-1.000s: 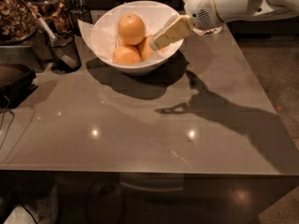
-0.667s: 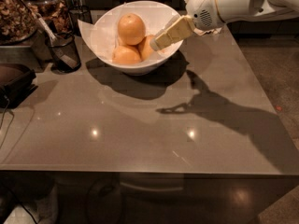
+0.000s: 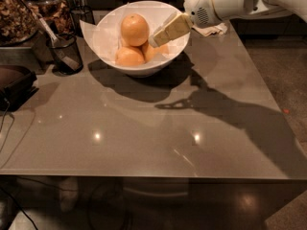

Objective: Pick orange from white bowl

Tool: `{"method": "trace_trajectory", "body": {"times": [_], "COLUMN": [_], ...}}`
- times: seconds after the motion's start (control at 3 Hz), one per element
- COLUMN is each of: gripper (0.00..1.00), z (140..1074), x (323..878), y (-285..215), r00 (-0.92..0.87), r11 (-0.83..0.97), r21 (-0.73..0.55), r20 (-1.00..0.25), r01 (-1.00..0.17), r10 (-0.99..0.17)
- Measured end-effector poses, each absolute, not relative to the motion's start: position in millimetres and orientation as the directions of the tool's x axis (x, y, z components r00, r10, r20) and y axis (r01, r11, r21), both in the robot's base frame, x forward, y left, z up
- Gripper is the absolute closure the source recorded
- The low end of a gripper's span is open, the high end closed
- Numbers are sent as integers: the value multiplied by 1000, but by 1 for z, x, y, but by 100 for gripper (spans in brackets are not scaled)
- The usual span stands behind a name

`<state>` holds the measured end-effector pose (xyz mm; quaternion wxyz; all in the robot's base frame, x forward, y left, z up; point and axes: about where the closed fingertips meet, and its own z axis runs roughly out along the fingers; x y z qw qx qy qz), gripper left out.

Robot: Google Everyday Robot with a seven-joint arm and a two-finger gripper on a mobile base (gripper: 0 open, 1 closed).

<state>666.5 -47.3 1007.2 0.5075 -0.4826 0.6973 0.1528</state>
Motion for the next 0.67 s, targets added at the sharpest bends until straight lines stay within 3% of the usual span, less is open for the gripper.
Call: {"method": "trace_trajectory", "body": {"times": [0.67], "gripper": [0], "z": [1005], "x": [669], "y": [-33], "r00": [41], "r11": [458], "r21": [-276], "r20": [-887], "r01": [-845], "r10": [-460]}}
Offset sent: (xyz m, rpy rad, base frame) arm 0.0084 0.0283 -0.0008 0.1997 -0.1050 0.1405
